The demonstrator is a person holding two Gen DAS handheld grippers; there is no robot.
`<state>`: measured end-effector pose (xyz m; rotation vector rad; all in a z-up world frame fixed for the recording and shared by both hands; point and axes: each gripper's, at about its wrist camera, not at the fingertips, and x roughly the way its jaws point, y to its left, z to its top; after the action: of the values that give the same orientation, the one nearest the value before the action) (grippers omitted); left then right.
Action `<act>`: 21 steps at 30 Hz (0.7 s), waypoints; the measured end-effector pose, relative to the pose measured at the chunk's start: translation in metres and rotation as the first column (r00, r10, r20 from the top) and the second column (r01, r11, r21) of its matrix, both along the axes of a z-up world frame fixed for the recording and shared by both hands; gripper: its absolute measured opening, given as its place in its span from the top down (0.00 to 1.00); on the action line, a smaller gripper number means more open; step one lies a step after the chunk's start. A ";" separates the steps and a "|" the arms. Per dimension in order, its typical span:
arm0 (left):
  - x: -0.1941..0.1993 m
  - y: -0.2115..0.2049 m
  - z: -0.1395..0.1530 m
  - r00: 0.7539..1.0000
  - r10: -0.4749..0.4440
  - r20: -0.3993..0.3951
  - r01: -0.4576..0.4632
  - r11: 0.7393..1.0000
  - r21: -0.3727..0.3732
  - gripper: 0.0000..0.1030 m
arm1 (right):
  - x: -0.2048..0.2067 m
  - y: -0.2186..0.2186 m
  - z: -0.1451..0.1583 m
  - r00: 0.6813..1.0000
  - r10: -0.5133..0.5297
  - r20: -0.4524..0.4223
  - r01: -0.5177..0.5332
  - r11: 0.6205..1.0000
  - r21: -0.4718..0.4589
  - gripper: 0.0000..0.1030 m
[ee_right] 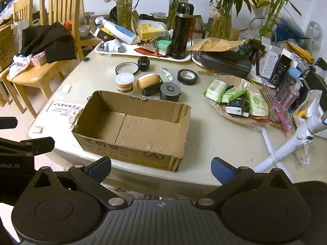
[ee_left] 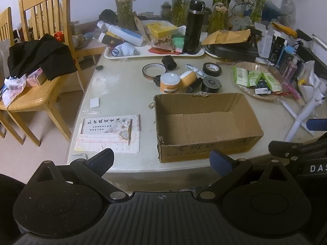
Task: Organize rigid objects
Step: 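Move both tools over the cardboard box toward the objects beyond it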
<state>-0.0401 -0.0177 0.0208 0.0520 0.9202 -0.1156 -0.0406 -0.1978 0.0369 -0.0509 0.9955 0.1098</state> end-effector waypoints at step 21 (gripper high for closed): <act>0.015 0.007 -0.003 0.998 -0.024 -0.060 0.024 1.000 -0.002 0.01 | 0.025 -0.006 -0.023 0.995 0.079 -0.065 -0.073 0.994 0.084 0.00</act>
<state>-0.0255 -0.0108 0.0179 0.0590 0.9797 -0.1403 -0.0158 -0.2037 0.0142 -0.0107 1.0569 0.2228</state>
